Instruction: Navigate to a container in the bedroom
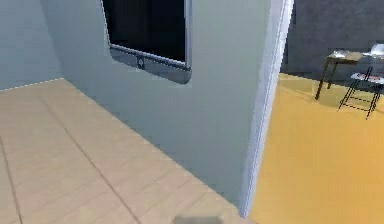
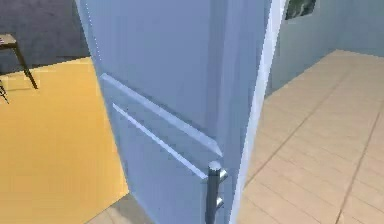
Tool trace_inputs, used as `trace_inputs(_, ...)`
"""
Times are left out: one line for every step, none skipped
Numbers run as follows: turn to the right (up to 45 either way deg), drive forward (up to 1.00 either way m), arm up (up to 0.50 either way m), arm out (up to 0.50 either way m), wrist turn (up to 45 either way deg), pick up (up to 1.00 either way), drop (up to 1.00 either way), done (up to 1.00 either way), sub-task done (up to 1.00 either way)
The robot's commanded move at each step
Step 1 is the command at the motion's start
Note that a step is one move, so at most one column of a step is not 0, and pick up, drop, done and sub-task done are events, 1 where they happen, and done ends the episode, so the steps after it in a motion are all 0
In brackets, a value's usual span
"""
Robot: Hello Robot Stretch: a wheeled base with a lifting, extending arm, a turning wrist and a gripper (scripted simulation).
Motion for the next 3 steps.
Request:
trace_inputs(-45.0,0.00,0.00,0.00,0.0,0.00,0.00,0.00,0.00)
trace_inputs(-42.0,0.00,0.00,0.00,0.0,0.00,0.00,0.00,0.00)
trace_inputs(0.0,0.15,0.00,0.00,0.0,0.00,0.00,0.00,0.00)
